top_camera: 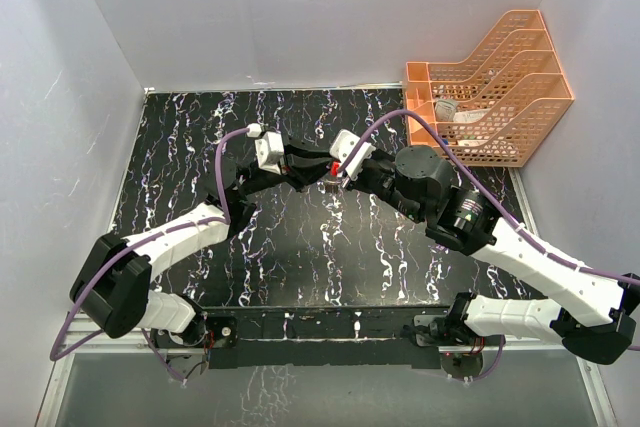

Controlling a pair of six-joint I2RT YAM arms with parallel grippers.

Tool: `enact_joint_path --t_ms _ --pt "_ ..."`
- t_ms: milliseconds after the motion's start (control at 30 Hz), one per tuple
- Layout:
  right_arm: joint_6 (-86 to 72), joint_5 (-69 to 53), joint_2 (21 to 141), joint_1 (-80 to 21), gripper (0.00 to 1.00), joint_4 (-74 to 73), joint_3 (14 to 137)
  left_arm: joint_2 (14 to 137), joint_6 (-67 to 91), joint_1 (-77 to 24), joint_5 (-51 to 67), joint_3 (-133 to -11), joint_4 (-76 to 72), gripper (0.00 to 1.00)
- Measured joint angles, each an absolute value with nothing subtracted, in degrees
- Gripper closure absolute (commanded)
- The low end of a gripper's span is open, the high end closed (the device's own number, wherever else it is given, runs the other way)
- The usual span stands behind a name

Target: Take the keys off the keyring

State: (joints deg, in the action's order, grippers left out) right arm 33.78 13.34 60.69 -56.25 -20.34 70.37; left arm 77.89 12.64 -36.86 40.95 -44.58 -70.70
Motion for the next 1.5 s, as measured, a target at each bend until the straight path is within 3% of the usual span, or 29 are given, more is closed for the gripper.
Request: enact_joint_path --t_ms 200,733,1133,1500 --pt "33.8 13.3 60.7 -56.2 1.0 -20.3 70.3 78.3 12.4 -36.9 40.9 -44.6 -69.4 0.76" --pt "33.8 13.3 60.7 -56.2 1.0 -19.4 70.3 78.3 12.0 -36.9 39.4 -44.6 -69.9 0.76" --pt "33.8 13.3 60.5 -56.2 1.0 -19.3 70.3 78.3 12.0 -36.9 39.0 -44.6 -70.4 0.83" --pt "33.8 13.3 60.3 -56.2 1.0 -19.0 69.6 78.3 12.0 -36.9 39.4 -44.6 -70.3 0.78"
